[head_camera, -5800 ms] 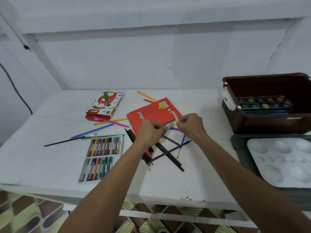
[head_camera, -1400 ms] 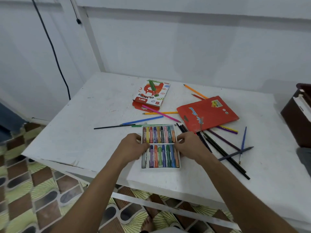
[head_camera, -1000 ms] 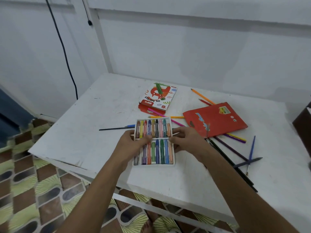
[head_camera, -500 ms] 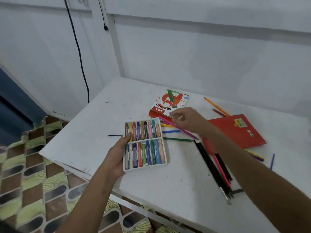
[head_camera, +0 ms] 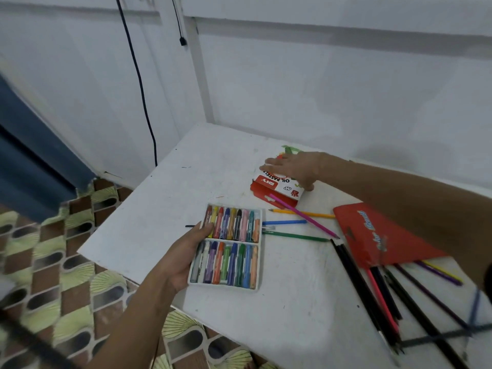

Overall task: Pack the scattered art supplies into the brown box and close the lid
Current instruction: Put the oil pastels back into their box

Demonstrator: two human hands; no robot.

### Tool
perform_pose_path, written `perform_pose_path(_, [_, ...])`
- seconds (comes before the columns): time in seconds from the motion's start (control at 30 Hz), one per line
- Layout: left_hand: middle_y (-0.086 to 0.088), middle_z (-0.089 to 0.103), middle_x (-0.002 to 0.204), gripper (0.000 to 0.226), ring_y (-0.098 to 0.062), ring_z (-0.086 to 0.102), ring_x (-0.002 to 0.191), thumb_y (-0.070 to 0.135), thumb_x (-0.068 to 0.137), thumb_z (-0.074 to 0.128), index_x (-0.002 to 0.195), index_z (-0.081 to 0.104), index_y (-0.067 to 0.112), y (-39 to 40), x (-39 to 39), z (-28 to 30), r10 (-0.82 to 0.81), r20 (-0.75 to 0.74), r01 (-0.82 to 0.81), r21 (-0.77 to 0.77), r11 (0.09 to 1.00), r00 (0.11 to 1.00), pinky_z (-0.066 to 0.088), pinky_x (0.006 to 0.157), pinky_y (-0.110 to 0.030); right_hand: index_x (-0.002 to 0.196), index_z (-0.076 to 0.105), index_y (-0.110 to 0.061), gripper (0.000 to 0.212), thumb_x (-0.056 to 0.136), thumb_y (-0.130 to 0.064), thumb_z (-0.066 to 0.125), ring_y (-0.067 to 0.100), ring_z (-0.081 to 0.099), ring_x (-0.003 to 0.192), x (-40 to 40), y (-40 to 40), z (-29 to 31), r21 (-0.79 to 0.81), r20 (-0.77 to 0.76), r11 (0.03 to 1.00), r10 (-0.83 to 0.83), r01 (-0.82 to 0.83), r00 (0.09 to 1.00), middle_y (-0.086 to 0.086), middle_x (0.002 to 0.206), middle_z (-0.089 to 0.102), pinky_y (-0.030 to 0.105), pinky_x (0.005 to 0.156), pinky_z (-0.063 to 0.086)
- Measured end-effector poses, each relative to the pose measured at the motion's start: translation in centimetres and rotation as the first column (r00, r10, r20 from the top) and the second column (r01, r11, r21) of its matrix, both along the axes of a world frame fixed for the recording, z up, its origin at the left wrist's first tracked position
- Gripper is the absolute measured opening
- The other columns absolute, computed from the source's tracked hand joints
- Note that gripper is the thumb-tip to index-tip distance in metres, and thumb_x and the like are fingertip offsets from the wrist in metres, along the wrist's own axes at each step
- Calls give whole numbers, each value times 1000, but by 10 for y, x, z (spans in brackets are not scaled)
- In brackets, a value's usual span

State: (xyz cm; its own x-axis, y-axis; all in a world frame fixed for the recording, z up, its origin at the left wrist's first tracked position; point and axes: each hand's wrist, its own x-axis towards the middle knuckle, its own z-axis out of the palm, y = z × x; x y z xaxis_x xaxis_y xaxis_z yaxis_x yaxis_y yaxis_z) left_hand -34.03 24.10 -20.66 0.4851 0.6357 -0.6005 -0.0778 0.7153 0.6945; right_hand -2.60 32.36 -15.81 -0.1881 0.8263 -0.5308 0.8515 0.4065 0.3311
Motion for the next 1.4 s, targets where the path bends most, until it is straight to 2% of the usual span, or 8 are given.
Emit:
perform_pose_path(0.17, [-18, 66, 116, 35, -31, 69, 88, 34, 94, 54, 124, 61, 17, 4, 1, 0, -12, -29, 13, 42, 999, 1000, 55, 82, -47, 148, -12, -36, 136, 57, -19, 88, 30, 23, 136, 3, -3, 4, -35, -74, 998, -64, 61, 995, -2, 158, -1, 49, 105, 37])
perform_pose_path(0.37, [-18, 66, 117, 34, -32, 68, 91, 35, 94, 53, 123, 61, 17, 3, 11, 2, -55, -45, 57, 53, 997, 997, 55, 83, -48, 148, -4, -37, 142, 44, -38, 92, 28, 23, 132, 6, -25, 4, -79, -122, 969, -241, 233, 963, 0, 149, 8, 53, 99, 41])
perform_pose_path(0.5, [-19, 68, 113, 33, -28, 70, 81, 33, 94, 54, 121, 62, 15, -1, 18, 3, -21, -35, 23, 52, 998, 999, 58, 73, -43, 149, 1, -32, 141, 42, -41, 92, 26, 13, 139, 11, -32, 3, -107, -207, 951, -306, 289, 929, -3, 155, 4, 55, 106, 32])
perform_pose_path(0.67, [-15, 71, 106, 30, -27, 71, 79, 33, 95, 53, 118, 64, 17, -2, 27, 12, 103, -18, -101, 101, 990, 994, 58, 68, -40, 149, 10, -25, 135, 42, -50, 90, 22, 26, 137, 23, -54, 9, -48, -390, 924, -368, 380, 844, -1, 151, 26, 46, 114, 20])
perform_pose_path(0.9, [-14, 71, 108, 31, -31, 69, 95, 32, 98, 47, 123, 60, 17, 8, 67, 54, 268, 88, -278, 148, 949, 959, 57, 75, -49, 150, 8, -15, 128, 54, -49, 86, 24, 18, 139, 35, -127, 47, 145, -638, 863, -293, 484, 712, 7, 151, 18, 39, 115, 11])
perform_pose_path(1.03, [-11, 71, 108, 29, -28, 70, 94, 30, 99, 47, 121, 61, 16, -3, 101, 73, 272, 187, -301, 154, 941, 944, 58, 70, -48, 149, 6, -19, 132, 51, -60, 83, 23, 15, 138, 37, -184, 55, 111, -707, 788, -365, 606, 605, 2, 149, 15, 42, 117, 13])
perform_pose_path(1.2, [-12, 71, 108, 28, -31, 70, 95, 28, 99, 46, 120, 60, 17, -36, 142, 68, 212, 160, -237, 160, 958, 964, 54, 81, -58, 149, -1, -28, 134, 48, -72, 76, 27, 0, 143, 33, -263, 36, 43, -708, 696, -485, 717, 513, -4, 152, 4, 51, 117, 6])
perform_pose_path(1.4, [-12, 71, 108, 28, -31, 70, 93, 27, 98, 49, 122, 57, 17, -85, 183, 44, 214, 124, -228, 108, 968, 969, 54, 79, -59, 148, -2, -30, 129, 54, -67, 77, 24, -2, 141, 21, -332, 16, 43, -764, 573, -509, 818, 396, -6, 151, 4, 45, 115, 0])
